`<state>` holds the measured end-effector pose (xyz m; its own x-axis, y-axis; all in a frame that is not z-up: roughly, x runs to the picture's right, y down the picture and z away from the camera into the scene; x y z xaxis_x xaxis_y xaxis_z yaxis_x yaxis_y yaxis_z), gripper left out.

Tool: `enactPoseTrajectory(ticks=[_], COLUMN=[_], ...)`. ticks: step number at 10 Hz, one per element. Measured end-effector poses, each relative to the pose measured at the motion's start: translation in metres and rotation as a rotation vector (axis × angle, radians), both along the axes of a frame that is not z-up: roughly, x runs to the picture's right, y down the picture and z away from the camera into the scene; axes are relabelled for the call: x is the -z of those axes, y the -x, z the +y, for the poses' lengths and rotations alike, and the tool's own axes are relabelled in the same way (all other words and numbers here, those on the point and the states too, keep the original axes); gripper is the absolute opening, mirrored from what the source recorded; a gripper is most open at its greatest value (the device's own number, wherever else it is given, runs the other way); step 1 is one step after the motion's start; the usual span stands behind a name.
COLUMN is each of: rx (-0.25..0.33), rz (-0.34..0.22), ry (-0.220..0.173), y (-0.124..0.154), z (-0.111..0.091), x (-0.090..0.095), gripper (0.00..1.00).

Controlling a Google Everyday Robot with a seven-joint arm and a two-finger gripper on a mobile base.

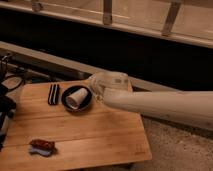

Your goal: Stand the bottle upright

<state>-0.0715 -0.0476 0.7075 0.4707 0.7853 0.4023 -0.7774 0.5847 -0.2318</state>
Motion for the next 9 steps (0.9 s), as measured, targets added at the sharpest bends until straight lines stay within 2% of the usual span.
enactPoseTrajectory(ticks=[2,5,7,9], rx=[-0.011,-0.139,-0.254,-0.297], rz=[-0.007,-0.03,-0.042,-0.051], ry=[0.0,0.031,0.066,0.07], y=[0.0,-0.032,-0.06,-0.065], z=[0.0,0.003,0.012,0.017], x=[0.001,-0.005,-0.02,-0.031], gripper=[0.02,0.02,0.02,0.02])
